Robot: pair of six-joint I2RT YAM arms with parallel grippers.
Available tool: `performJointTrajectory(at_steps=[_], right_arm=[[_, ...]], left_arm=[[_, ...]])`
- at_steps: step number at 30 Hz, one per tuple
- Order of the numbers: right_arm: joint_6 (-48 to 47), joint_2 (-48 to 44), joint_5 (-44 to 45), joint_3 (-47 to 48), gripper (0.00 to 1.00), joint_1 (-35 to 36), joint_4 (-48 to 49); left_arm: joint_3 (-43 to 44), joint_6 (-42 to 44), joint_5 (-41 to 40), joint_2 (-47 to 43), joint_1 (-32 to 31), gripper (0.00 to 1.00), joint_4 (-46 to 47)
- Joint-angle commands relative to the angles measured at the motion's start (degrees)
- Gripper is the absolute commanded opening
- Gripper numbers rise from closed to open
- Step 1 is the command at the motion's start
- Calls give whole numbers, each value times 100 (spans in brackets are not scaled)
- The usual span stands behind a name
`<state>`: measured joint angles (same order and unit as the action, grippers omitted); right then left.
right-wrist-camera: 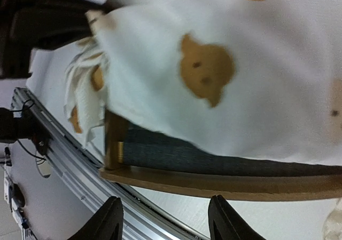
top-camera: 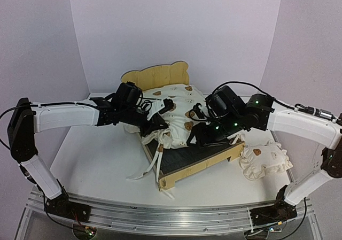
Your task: Set up the pet bed
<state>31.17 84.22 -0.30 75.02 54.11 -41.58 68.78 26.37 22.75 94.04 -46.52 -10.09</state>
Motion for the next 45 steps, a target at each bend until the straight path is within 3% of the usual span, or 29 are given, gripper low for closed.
performJointTrajectory(at_steps=[1, 8, 16, 23, 26, 34, 45], right_arm=[[-363, 138, -592, 84, 56, 385, 1239], [118, 965, -831, -266, 54, 749, 2850], [233, 1577, -419, -110, 53, 803, 3181], [79, 1705, -641, -128, 10, 800, 3328], [-119, 1542, -497, -132, 0, 799, 3183], [-1119, 1134, 303, 987, 0, 798, 1574], [-1768, 1015, 838, 1516, 0, 797, 993]], left_arm=[[391, -272, -4, -166, 170, 0, 30], [345, -350, 108, -175, 244, 0, 65], [273, -361, 162, -237, 340, 0, 113], [259, -365, 171, -250, 423, 0, 127], [254, -310, 176, -271, 466, 0, 87], [209, -113, 167, -369, 622, 0, -1], [148, -168, 178, -428, 636, 0, -14]])
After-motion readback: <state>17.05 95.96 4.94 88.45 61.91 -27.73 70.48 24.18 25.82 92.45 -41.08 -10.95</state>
